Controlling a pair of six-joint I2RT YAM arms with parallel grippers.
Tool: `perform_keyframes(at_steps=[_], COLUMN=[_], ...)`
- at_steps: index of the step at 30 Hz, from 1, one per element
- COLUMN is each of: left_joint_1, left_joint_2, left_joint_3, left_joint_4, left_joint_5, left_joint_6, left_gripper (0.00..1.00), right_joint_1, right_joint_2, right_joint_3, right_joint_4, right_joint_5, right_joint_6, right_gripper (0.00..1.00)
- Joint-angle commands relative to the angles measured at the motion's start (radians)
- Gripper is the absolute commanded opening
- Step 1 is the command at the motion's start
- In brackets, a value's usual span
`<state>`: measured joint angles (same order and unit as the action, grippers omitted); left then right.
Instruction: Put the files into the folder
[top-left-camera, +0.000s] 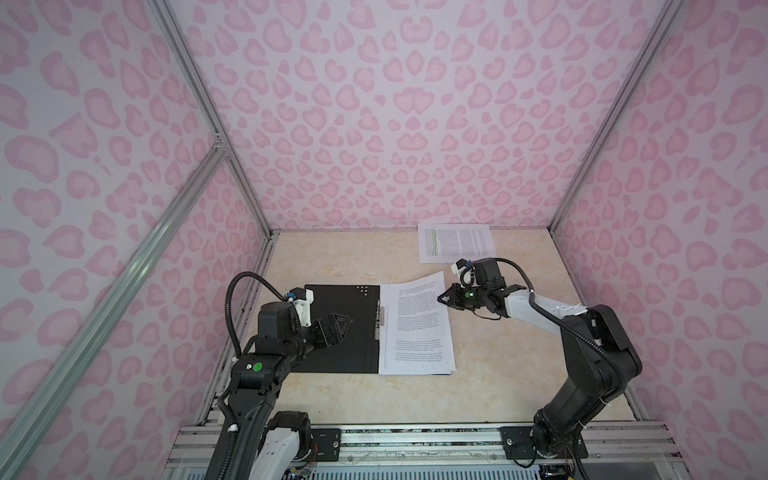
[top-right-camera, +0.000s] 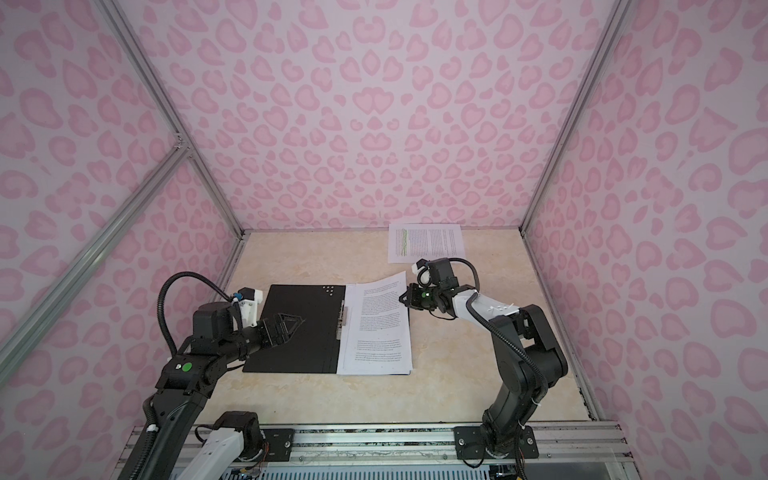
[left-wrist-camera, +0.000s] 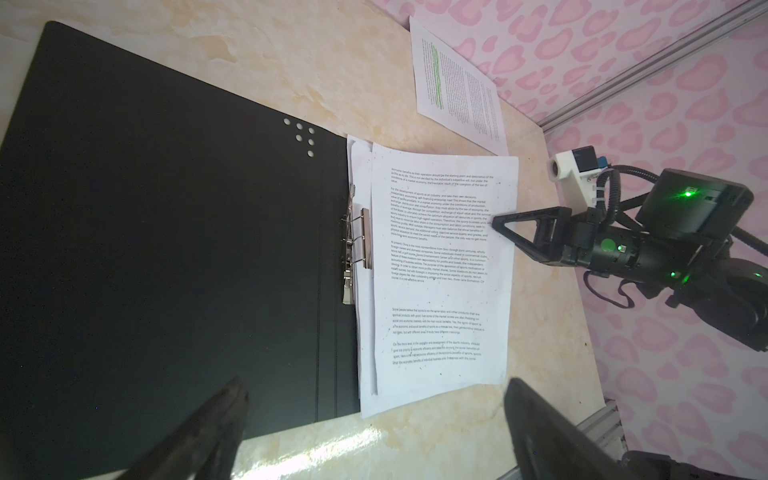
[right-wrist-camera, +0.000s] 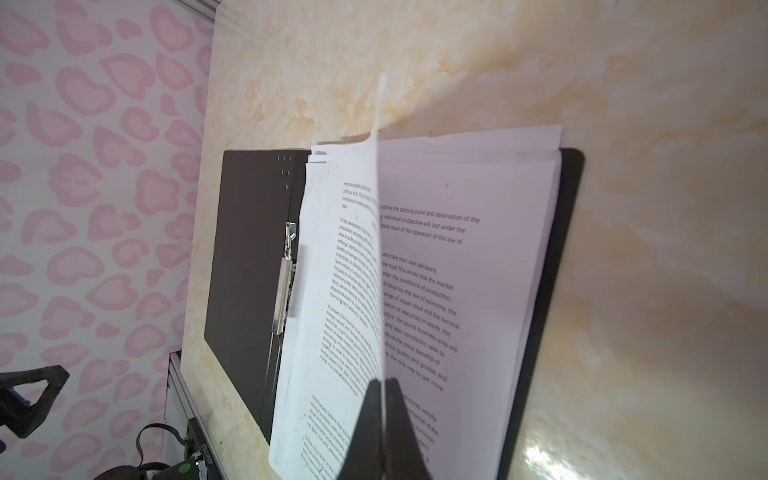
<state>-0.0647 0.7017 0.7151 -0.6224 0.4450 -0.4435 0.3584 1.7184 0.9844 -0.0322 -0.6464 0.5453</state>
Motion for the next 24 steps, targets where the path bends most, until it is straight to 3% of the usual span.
perform_keyframes(at_steps=[1,9,24], left_joint_1=[0.002,0.002,0.002], left_joint_2=[-0.008,-0.004,0.008], left_joint_3=[-0.005,-0.005,-0.003], left_joint_4=[0.024,0.023,0.022], left_joint_5=[0.000,0.001,0.006], left_joint_6=[0.012,0.014,0.017], left_gripper=[0.97,0.97,0.97], right_joint_1=[0.010,0.024,0.045], right_joint_2=[0.025,0.067,0.112], right_joint_3=[-0.004,0.024,0.115], right_joint_4=[0.067,0.093,-0.074], right_joint_5=[0.005,0.001,-0.015], right_joint_6=[0.044,0.056,-0.084], right_gripper=[0.00,0.00,0.00])
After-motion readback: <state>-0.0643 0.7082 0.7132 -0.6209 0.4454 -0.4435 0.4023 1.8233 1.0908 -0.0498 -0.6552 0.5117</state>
